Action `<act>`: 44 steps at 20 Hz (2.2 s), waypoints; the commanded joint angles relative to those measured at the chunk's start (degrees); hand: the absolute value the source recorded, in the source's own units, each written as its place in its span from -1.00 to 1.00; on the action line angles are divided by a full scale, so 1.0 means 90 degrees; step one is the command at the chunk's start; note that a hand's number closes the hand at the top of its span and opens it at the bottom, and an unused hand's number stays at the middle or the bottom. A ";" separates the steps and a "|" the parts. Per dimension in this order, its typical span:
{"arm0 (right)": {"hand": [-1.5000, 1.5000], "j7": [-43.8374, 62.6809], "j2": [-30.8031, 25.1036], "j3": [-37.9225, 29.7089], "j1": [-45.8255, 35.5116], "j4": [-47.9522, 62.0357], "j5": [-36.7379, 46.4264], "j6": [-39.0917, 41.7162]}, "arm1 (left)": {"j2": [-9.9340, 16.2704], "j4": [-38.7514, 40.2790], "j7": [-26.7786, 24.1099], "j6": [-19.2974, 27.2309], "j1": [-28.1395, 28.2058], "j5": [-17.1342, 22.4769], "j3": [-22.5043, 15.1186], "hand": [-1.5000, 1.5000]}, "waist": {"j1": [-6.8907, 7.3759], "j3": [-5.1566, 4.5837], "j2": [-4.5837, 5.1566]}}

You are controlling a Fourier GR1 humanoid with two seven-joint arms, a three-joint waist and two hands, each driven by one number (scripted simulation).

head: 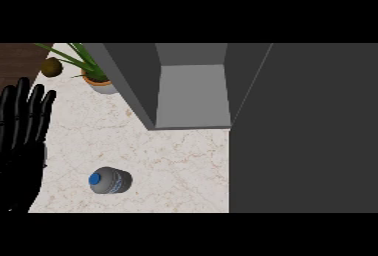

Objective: Pick up the bottled water, place it into the cabinet and close the cabinet

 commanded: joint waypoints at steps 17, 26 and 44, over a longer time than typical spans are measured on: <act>-1.00 0.0636 0.0208 0.1594 0.2681 -0.2337 -0.1179 0.1355 | -0.0526 -0.2099 0.1315 0.0957 0.2409 -0.0068 -0.0900 -1.00 | 0.0147 -0.0034 -0.0155; -1.00 0.0104 -0.0013 0.2048 0.4165 -0.3094 -0.0999 0.1676 | -0.0523 -0.1067 0.0768 0.0838 0.2684 -0.0409 -0.0635 -1.00 | 0.0041 -0.0036 -0.0162; -1.00 -0.0433 -0.0439 0.2379 0.5264 -0.3656 -0.0738 0.1715 | -0.0322 0.3187 -0.1040 -0.0229 0.1748 0.1239 0.0849 -1.00 | 0.0007 -0.0047 -0.0144</act>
